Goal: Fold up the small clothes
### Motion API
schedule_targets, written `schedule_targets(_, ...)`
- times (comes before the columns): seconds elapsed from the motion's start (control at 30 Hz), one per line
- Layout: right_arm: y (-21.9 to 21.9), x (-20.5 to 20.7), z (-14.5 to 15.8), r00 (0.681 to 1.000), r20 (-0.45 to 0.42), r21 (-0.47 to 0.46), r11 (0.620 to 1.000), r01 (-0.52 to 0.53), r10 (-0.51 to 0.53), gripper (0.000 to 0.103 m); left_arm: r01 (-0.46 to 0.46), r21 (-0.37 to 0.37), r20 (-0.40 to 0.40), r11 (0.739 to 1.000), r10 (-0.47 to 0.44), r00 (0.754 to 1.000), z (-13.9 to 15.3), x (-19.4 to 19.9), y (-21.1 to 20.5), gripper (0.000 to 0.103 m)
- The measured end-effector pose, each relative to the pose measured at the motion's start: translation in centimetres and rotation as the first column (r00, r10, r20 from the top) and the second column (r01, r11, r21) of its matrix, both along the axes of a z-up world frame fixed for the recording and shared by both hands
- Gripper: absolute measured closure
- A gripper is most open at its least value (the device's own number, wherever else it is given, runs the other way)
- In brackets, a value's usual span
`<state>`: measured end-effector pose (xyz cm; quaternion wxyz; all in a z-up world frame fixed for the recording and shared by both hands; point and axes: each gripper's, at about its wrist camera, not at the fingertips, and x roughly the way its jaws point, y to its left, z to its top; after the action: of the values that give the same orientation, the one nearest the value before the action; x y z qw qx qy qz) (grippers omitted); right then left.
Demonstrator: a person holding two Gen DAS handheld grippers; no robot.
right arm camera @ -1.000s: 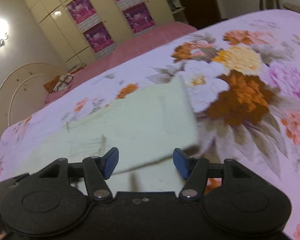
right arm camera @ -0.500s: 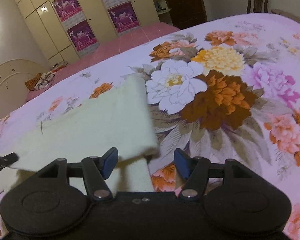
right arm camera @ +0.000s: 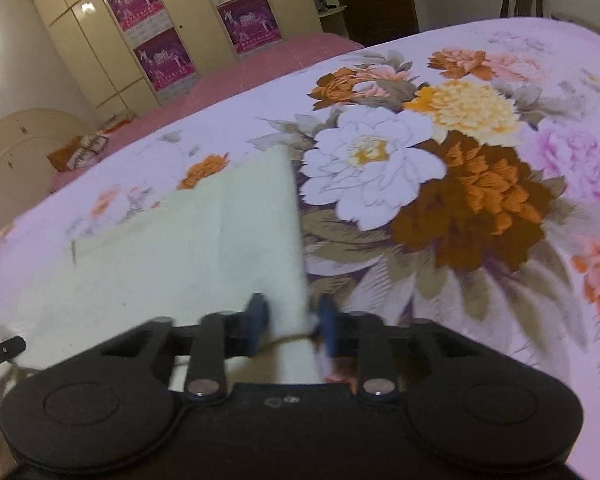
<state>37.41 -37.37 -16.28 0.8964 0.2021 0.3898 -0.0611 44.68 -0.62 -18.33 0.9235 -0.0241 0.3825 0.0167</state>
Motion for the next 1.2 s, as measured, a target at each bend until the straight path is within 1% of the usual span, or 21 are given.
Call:
schedule_targets(0.07,-0.1,-0.3,0.2,1.0,-0.01,-0.016,1.0,-0.005,0.005,0.083,-0.037,0.016,0.009,0.999,0.037,0.999,0.9,-0.8,0.8,0.035)
schedule_targets(0.1,0.0,-0.3,0.5,1.0,-0.008,-0.031,0.999,-0.006,0.005,0.081,-0.058,0.007,0.04,0.998,0.058,0.997,1.7,-1.6,1.3,0.035)
schedule_targets(0.13,0.1,-0.5,1.1,1.0,0.012,-0.047,0.999,0.003,-0.003,0.074,-0.062,-0.006,0.068,0.998,0.062,0.996,2.4,-2.4,1.7,0.034)
schedule_targets(0.2,0.5,-0.6,2.3,0.997,0.075,-0.075,0.997,-0.007,0.012,0.073,-0.028,-0.004,0.076,1.0,0.029,0.997,3.3,-2.7,1.5,0.034)
schedule_targets(0.27,1.2,0.3,2.9,0.993,0.102,-0.101,0.994,-0.047,0.058,0.07,0.014,-0.003,0.073,1.0,-0.014,0.997,3.4,-1.9,0.6,0.034)
schedule_targets(0.33,2.1,2.0,2.8,0.991,0.09,-0.098,0.991,-0.095,0.104,0.071,0.038,-0.026,0.052,0.999,-0.037,0.998,3.0,-0.6,-0.3,0.034)
schedule_targets(0.37,2.6,2.6,2.6,0.989,0.084,-0.105,0.988,-0.113,0.122,0.07,0.044,-0.039,0.026,0.998,-0.043,0.999,2.4,0.3,-0.8,0.034)
schedule_targets(0.47,3.6,4.2,1.5,0.99,0.046,-0.151,0.98,-0.127,0.135,0.065,0.039,-0.031,-0.074,0.999,-0.041,0.996,-0.2,2.4,-1.3,0.033)
schedule_targets(0.5,3.6,4.5,0.8,0.992,0.011,-0.168,0.978,-0.126,0.13,0.065,0.036,-0.007,-0.059,0.999,-0.036,0.998,-0.4,2.4,-1.4,0.028)
schedule_targets(0.53,3.5,4.6,0.4,0.991,-0.002,-0.184,0.974,-0.134,0.136,0.065,0.04,-0.004,-0.067,0.999,-0.04,0.997,-0.3,2.4,-1.2,0.028)
schedule_targets(0.57,3.5,4.5,0.6,0.99,-0.003,-0.194,0.971,-0.138,0.14,0.066,0.037,-0.021,-0.078,0.999,-0.038,0.996,0.1,2.4,-0.8,0.028)
schedule_targets(0.6,3.5,4.3,0.9,0.991,-0.015,-0.195,0.971,-0.135,0.135,0.066,0.025,-0.036,-0.075,0.999,-0.027,0.997,0.5,2.1,-0.3,0.028)
schedule_targets(0.67,3.7,3.7,2.2,0.99,0.025,-0.154,0.979,-0.131,0.137,0.061,0.001,-0.05,-0.067,0.999,-0.005,0.998,1.3,1.0,0.8,0.028)
schedule_targets(0.73,4.6,3.2,3.1,0.986,0.049,-0.115,0.982,-0.151,0.157,0.055,-0.029,-0.047,-0.089,0.998,0.025,0.996,1.6,0.1,2.3,0.028)
schedule_targets(0.8,6.0,3.0,3.6,0.979,0.062,-0.071,0.98,-0.187,0.192,0.054,-0.071,-0.036,-0.115,0.997,0.066,0.991,1.6,-0.8,4.3,0.027)
schedule_targets(0.87,7.9,3.1,3.9,0.969,0.07,-0.054,0.971,-0.232,0.235,0.054,-0.121,-0.037,-0.134,0.992,0.116,0.984,1.3,-1.9,6.5,0.027)
schedule_targets(0.93,10.6,3.2,4.0,0.954,0.077,-0.041,0.957,-0.288,0.29,0.054,-0.188,-0.074,-0.139,0.979,0.176,0.975,1.3,-3.2,9.3,0.027)
schedule_targets(0.97,11.8,3.2,4.1,0.947,0.077,-0.037,0.95,-0.309,0.311,0.054,-0.229,-0.102,-0.144,0.968,0.214,0.966,1.3,-3.9,10.9,0.027)
schedule_targets(1.03,14.8,3.3,4.1,0.927,0.076,-0.025,0.931,-0.365,0.366,0.055,-0.324,-0.156,-0.167,0.933,0.298,0.94,1.1,-5.5,14.2,0.027)
schedule_targets(1.1,17.2,3.5,4.0,0.912,0.076,-0.009,0.915,-0.403,0.403,0.055,-0.395,-0.204,-0.182,0.896,0.362,0.914,0.8,-7.0,16.9,0.027)
schedule_targets(1.2,20.9,3.4,3.9,0.884,0.077,-0.002,0.886,-0.463,0.462,0.054,-0.473,-0.247,-0.178,0.846,0.44,0.88,0.3,-8.7,20.6,0.027)
